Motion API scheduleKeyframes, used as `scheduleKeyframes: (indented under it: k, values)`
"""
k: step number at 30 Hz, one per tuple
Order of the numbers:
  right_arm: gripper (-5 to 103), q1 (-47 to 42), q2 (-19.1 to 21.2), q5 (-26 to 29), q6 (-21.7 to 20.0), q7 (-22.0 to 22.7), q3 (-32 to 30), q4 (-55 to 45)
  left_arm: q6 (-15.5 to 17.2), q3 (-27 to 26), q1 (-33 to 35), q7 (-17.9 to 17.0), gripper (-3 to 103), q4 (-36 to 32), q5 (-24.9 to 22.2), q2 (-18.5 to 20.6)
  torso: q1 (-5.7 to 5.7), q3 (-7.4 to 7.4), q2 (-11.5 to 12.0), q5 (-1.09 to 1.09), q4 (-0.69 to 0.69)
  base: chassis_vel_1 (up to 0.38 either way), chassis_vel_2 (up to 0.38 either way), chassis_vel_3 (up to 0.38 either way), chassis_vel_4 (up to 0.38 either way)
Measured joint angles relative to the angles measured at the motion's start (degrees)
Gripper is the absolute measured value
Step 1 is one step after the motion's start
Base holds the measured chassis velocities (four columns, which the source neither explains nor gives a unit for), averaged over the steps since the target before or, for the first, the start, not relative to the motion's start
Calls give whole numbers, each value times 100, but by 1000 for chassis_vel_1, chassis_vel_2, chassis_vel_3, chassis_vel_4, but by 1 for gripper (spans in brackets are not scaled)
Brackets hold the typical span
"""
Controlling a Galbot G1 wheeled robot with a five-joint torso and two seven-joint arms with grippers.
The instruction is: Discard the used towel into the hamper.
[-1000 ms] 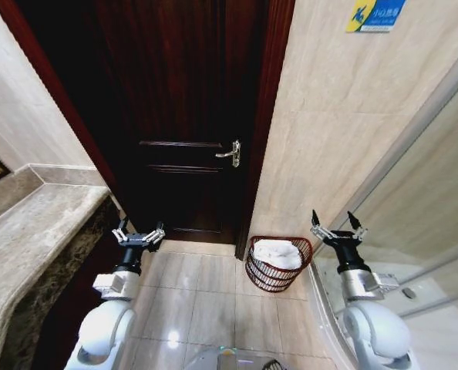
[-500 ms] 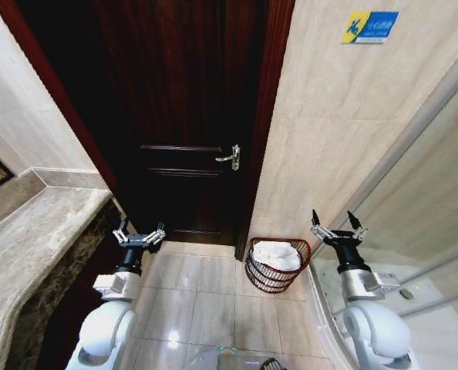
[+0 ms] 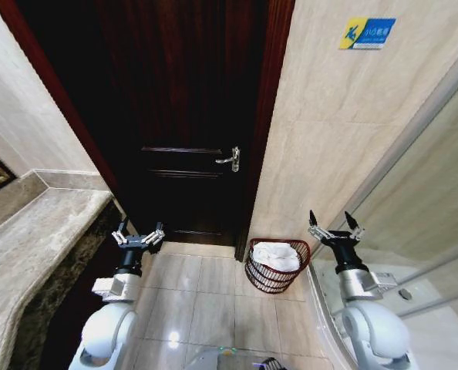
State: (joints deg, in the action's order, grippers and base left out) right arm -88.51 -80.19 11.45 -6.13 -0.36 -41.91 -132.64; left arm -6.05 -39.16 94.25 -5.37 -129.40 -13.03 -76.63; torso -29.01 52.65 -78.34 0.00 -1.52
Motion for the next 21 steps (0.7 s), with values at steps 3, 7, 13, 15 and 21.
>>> scheduleKeyframes:
  k: [3, 7, 13, 15, 21]
  values:
    - [100, 2, 0, -21, -22, 1, 22, -28, 37, 0, 1, 34, 100, -12, 110, -3, 7, -7, 12, 0, 0, 0, 0, 0, 0]
    - [100, -1, 1, -27, -23, 2, 26, -33, 13, 6, -18, 37, 100, 6, 157, -16, 12, -14, 25, 0, 0, 0, 0, 0, 0]
    - [100, -19, -5, -33, -32, 2, 26, -34, -85, 10, -28, 21, 100, 25, 112, -22, 17, -20, 36, 0, 0, 0, 0, 0, 0]
    - [100, -38, -15, -39, -48, 0, 52, -51, -123, -1, -22, 17, 100, 25, 86, -11, 20, -23, 42, 0, 0, 0, 0, 0, 0]
    - [100, -37, -26, -53, -48, 1, 68, -59, -160, -9, -8, 12, 100, 23, 69, -12, 21, -27, 50, 0, 0, 0, 0, 0, 0]
